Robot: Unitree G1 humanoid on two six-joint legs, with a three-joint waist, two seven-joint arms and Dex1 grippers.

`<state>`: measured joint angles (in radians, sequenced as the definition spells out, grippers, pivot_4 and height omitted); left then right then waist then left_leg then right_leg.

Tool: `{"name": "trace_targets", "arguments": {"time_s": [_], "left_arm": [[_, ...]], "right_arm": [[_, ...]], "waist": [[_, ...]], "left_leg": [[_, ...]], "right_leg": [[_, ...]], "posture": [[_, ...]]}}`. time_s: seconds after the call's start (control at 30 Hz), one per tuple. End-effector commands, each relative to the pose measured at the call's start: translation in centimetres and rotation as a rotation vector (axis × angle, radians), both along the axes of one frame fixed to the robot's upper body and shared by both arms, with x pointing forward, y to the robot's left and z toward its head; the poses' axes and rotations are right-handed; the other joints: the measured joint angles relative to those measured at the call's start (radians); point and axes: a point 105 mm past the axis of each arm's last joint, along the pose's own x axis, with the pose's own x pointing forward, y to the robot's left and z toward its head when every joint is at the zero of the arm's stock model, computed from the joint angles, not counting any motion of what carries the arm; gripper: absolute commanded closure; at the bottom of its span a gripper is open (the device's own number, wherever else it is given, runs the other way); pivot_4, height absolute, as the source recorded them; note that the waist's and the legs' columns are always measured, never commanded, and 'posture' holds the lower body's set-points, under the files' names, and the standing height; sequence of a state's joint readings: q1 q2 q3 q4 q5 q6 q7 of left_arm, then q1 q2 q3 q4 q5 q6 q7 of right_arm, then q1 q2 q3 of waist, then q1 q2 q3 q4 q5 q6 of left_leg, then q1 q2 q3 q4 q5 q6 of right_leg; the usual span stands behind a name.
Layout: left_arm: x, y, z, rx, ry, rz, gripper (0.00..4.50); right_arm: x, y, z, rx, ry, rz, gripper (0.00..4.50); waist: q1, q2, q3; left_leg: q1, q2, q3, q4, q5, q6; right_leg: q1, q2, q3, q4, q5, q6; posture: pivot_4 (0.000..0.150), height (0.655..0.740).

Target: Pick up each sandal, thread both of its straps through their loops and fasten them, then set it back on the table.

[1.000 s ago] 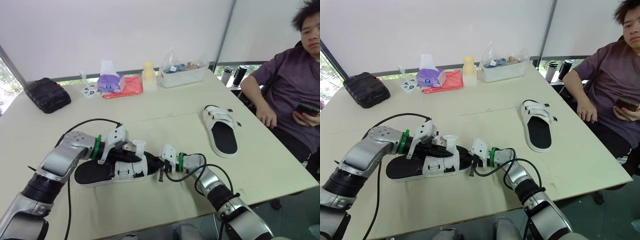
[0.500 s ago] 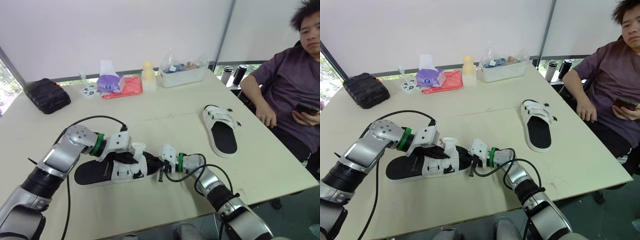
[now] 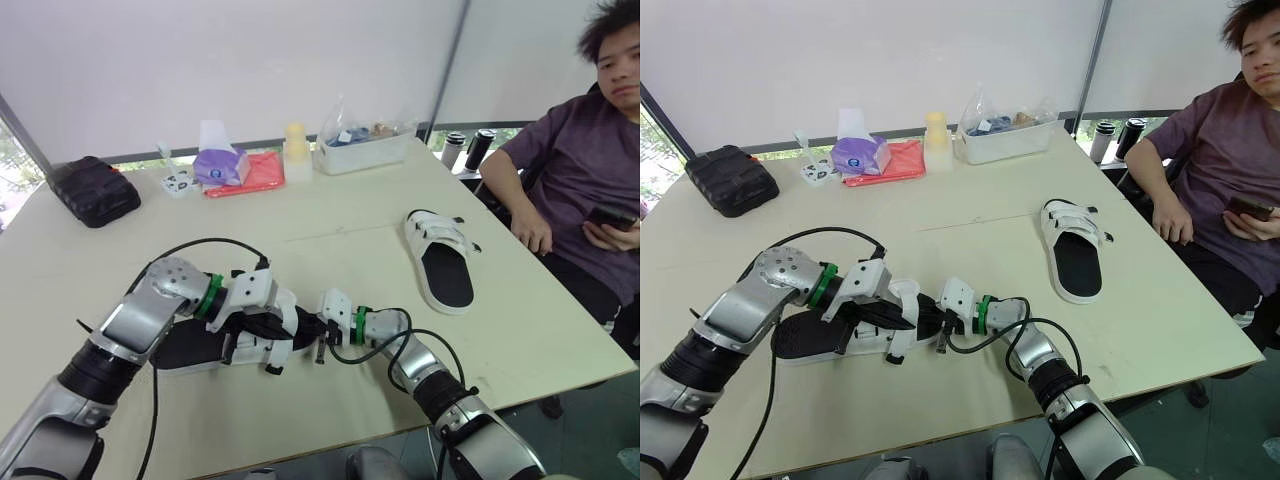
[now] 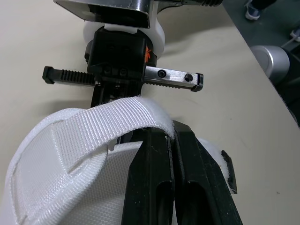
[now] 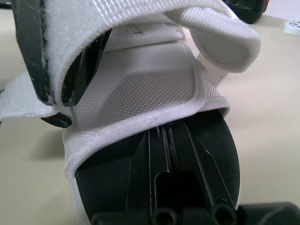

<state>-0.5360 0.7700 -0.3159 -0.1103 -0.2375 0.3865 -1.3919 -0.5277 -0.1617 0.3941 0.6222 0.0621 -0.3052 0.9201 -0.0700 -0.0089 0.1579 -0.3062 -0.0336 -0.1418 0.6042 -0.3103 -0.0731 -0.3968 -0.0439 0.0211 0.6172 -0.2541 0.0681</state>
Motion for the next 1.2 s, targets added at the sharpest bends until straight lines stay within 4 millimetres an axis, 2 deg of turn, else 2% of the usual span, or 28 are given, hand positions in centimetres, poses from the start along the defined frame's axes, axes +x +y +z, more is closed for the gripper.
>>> {"name": "trace_targets", "arguments": {"time_s": [0.03,0.07,0.17,0.27,0.37,0.6,0.67,0.77,0.87,0.97,1.1,1.2], "left_arm": [[0.0,0.4,0.9,-0.018,-0.020,0.026,3.90],[0.1,0.4,1.1,-0.029,-0.017,0.040,3.62],[0.1,0.2,2.8,-0.126,0.074,0.092,2.17],[0.0,0.6,4.3,-0.221,0.180,0.151,2.17],[0.3,1.4,4.1,-0.238,0.204,0.216,2.17],[-1.3,1.6,2.9,-0.271,0.233,0.325,2.17],[-1.7,1.8,1.8,-0.281,0.197,0.416,2.17],[-1.7,1.4,1.2,-0.384,0.142,0.571,2.17],[-3.0,0.3,0.4,-0.416,0.145,0.634,2.17],[-3.1,0.4,-0.4,-0.421,0.138,0.709,2.17],[-4.2,-0.6,-1.3,-0.430,0.205,0.712,2.17],[-4.3,-1.1,-1.8,-0.434,0.232,0.728,2.17]], "right_arm": [[-1.9,-4.0,-8.8,-0.261,0.262,-0.118,4.50],[-1.9,-4.1,-8.8,-0.262,0.262,-0.118,4.50],[-2.0,-4.0,-8.8,-0.264,0.262,-0.116,4.50],[-2.0,-4.0,-8.8,-0.264,0.263,-0.116,4.50],[-2.0,-4.0,-8.9,-0.266,0.264,-0.113,4.50],[-2.2,-4.1,-9.1,-0.267,0.266,-0.114,4.50],[-2.3,-4.1,-9.1,-0.263,0.268,-0.118,4.50],[-2.5,-4.1,-9.3,-0.262,0.274,-0.118,4.50],[-2.8,-3.7,-9.5,-0.259,0.284,-0.110,4.50],[-3.0,-3.5,-9.5,-0.259,0.287,-0.095,4.50],[-3.1,-3.5,-9.5,-0.265,0.287,-0.084,4.50],[-3.1,-3.5,-9.5,-0.266,0.287,-0.082,4.50]], "waist": [[0.000,0.000,0.000],[0.001,0.000,0.000],[0.000,0.000,0.000],[0.000,-0.001,0.001],[-0.001,-0.001,0.001],[-0.001,-0.001,0.001],[-0.001,0.000,0.001],[0.003,0.001,0.001],[0.003,-0.002,0.001],[0.003,-0.002,0.001],[0.001,-0.002,0.001],[0.001,-0.002,0.000]], "left_leg": [[0.000,0.000,0.000,0.000,0.000,0.000],[0.000,0.000,0.000,0.000,0.000,0.000],[0.000,0.000,0.000,0.000,0.000,0.000],[0.000,0.000,0.000,0.000,0.000,0.000],[0.000,-0.001,0.000,0.000,0.000,0.000],[0.000,0.001,0.000,0.000,0.000,0.000],[0.001,0.002,0.000,0.000,0.000,0.000],[0.001,0.002,0.000,-0.001,0.000,0.000],[0.001,0.003,0.000,0.000,0.000,-0.001],[0.001,0.003,0.000,0.000,0.000,-0.001],[0.002,0.003,0.001,0.000,-0.002,-0.003],[0.002,0.003,0.001,0.000,-0.002,-0.004]], "right_leg": [[0.000,0.000,0.000,0.000,0.000,0.000],[0.000,0.000,0.000,0.000,0.000,0.000],[0.000,0.000,0.000,0.000,0.000,0.000],[0.000,0.000,-0.001,0.000,0.000,0.000],[0.000,0.000,-0.001,0.000,0.000,0.000],[0.000,0.000,0.000,0.000,0.000,0.000],[0.000,0.000,0.000,0.000,0.000,0.000],[0.001,0.000,0.001,0.000,0.000,0.000],[0.001,0.000,0.000,0.000,0.000,0.000],[0.001,0.000,0.000,0.000,0.000,0.000],[0.000,0.000,-0.001,-0.001,0.000,0.000],[-0.001,0.000,-0.001,-0.002,0.000,0.000]], "posture": [[0.150,0.7400],[0.150,0.7400],[0.150,0.7400],[0.150,0.7400],[0.150,0.7400],[0.150,0.7400],[0.150,0.7400],[0.150,0.7400],[0.150,0.7400],[0.150,0.7400],[0.150,0.7400],[0.150,0.7400]]}}
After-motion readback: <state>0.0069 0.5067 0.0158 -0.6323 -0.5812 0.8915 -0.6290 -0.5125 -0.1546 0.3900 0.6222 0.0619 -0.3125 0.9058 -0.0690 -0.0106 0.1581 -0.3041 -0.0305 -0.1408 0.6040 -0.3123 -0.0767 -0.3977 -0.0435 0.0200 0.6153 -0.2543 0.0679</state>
